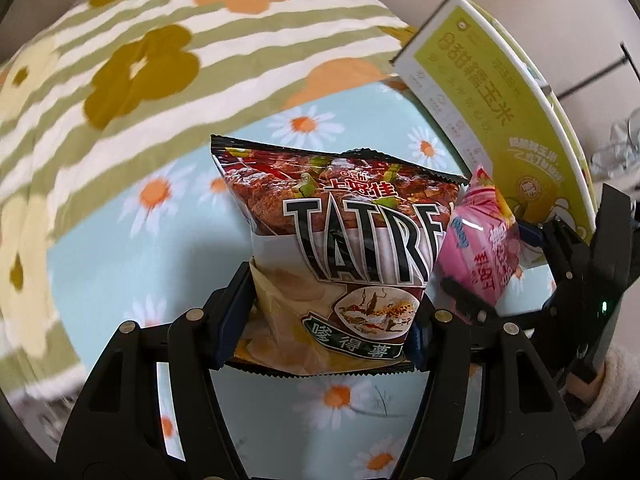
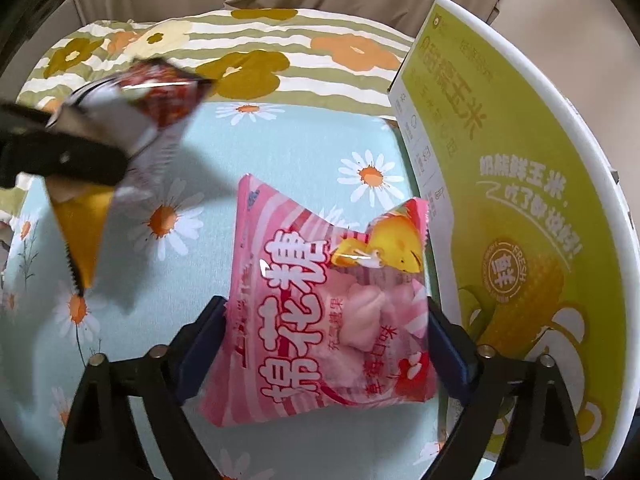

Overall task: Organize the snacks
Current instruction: 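Grasp the TATRE chip bag with the left tool while the right tool grasps the pink marshmallow bag, then carry the TATRE bag and marshmallow bag over the box and release them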

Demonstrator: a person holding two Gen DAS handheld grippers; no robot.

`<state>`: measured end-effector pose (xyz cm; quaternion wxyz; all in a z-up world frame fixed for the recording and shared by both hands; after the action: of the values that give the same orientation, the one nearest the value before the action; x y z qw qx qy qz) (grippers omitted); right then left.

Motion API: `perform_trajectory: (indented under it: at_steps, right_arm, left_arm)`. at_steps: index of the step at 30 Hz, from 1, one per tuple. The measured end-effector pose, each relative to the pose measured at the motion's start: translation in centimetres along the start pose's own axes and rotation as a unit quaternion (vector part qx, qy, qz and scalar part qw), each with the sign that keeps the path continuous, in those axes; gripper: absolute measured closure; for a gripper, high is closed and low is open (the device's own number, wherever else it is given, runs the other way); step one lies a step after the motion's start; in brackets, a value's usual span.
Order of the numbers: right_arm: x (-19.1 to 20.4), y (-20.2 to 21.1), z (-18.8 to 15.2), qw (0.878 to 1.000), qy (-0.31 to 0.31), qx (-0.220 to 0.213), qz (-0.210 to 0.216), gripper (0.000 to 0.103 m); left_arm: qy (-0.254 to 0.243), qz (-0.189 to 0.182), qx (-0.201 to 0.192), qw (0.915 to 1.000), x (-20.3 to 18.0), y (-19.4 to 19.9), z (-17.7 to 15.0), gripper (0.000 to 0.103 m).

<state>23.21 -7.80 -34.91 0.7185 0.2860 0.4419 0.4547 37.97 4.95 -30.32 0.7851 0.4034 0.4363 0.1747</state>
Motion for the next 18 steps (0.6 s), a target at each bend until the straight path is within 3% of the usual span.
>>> perform_trajectory:
  at_steps: [5, 13, 18]
  right_arm:
    - [-1.3, 0.8, -0.4, 1.000, -0.012, -0.003, 0.019, 0.035]
    - [-2.0, 7.8, 0.0, 0.995, -0.023, -0.049, 0.085, 0.036]
    - [-5.1, 13.4, 1.2, 0.985, -0.038, -0.101, 0.134, 0.036]
  left_arm:
    - [0.028, 0.010, -0.021, 0.9993, -0.1, 1.7, -2.7, 0.042]
    - [0.066, 0.026, -0.079, 0.9943, -1.8, 6.3, -4.7, 0.042]
    - [0.062, 0.050, -0.124, 0.9891, -4.9, 9.8, -4.2, 0.042]
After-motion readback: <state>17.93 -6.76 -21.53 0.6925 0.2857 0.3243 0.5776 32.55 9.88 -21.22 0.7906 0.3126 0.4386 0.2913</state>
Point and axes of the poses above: each gripper's, at about its wrist camera, not at the fingertips, and y roughly against the way its jaws point, x to its left, z to its top, the point moved 2 cm from there along -y, roughly the way its jaws point, and after that the axes turned 15 degrees about -z, right-handed, at the moved point
